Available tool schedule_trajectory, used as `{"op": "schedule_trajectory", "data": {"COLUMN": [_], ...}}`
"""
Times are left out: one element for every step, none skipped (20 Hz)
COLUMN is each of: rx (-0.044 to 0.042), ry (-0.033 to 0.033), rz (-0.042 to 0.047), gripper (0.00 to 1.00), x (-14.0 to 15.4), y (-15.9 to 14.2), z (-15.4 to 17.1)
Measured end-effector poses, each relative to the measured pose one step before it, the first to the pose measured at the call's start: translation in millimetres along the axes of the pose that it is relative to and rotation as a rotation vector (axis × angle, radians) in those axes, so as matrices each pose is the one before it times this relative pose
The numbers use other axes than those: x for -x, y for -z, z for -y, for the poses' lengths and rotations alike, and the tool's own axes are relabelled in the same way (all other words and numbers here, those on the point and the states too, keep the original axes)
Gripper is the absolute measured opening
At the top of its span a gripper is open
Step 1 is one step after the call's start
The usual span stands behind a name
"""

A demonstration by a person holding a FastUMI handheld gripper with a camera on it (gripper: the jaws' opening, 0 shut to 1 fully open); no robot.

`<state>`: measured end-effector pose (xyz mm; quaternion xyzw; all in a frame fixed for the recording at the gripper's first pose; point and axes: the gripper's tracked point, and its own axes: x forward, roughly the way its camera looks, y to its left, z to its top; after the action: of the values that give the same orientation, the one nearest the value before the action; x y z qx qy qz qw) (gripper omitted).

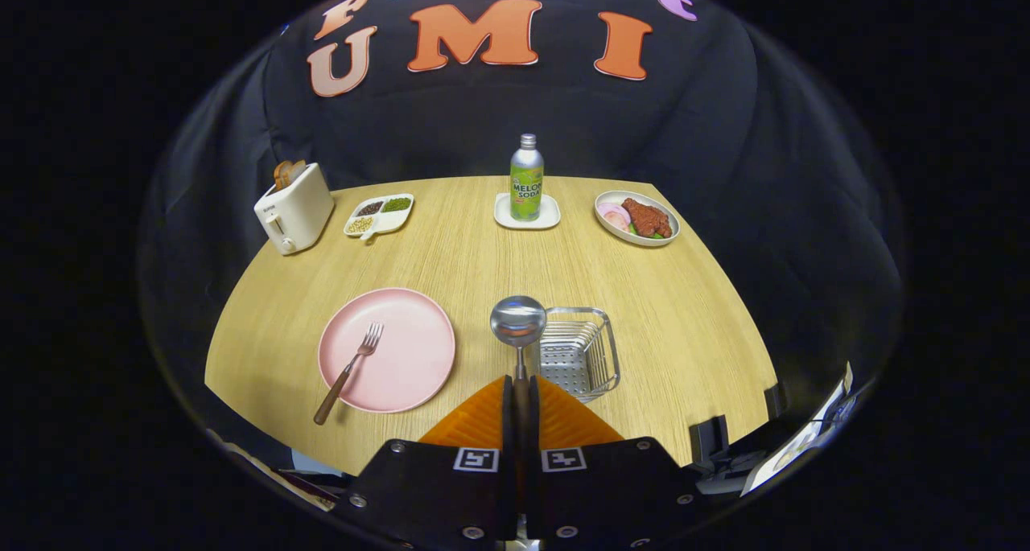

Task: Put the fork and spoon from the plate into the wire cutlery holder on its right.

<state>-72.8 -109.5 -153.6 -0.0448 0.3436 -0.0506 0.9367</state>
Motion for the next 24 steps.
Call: {"op": "schedule_trajectory", "data": {"rx": [0.00749,0.01323,0.01381,0.00715,0.00731,0.00607,0.01401,0.01354,0.02055,0.01874,0.00605,0.00365,0.00412,0.00486,0.00089,0.00633,0.00727,0.00146,0.00072,0.00177,0.00691,0.01105,0.01112,0.00598], "ry": [0.00708,0.00845,0.00571,0.00243,-0.00335,-0.00170,-0.00391,0.00621,-0.00062,-0.00217,-0.00758,-0.01011,-0.01075,-0.01007,-0.00018,0.00007,-0.00019,0.00320,-0.00553,-0.00435,0.00331,0.00376,0.00074,0.00131], "rz": [-0.00901,-0.01177,-0.02069,-0.02348,-0.02835,-0.02396,-0.02507,-0.02617,-0.02226,-0.02063,-0.02403,-0.03083,-0.02977,-0.02457,-0.02355,-0.02000,-0.01952,-0.01940,-0.01549,-0.01220,-0.01185,-0.00747,-0.00637,-0.00941], "gripper": [0.05,0.05,0.05,0.05,0.05,0.05,0.05,0.05,0.05,0.05,0.05,0.05,0.05,0.05,0.05,0.05,0.05,0.05,0.05,0.05,0.05,0.05,0.05,0.05], "x": [0.84,0.22,-1.11,-0.28,-1.09,-3.70,-2.89,-3.09,-3.65,-3.41,-2.81,-4.02,-2.96,-3.04,-4.09,-2.55,-4.38,-5.04,-4.65,-3.44,-4.35,-3.48,-2.72,-1.48], "y": [0.48,1.39,2.59,2.74,1.68,0.19,0.08,0.20,-1.69,-2.22,-1.57,0.20,0.47,0.66,-0.31,0.31,-0.77,-0.97,-2.38,-1.21,-1.09,0.01,-0.73,-0.59], "z": [5.73,5.75,5.05,4.80,3.03,1.09,2.23,3.20,3.05,2.60,0.52,-0.63,-0.36,0.99,1.74,3.82,2.26,0.83,-1.44,-1.87,-0.04,1.49,-0.82,-0.34]}}
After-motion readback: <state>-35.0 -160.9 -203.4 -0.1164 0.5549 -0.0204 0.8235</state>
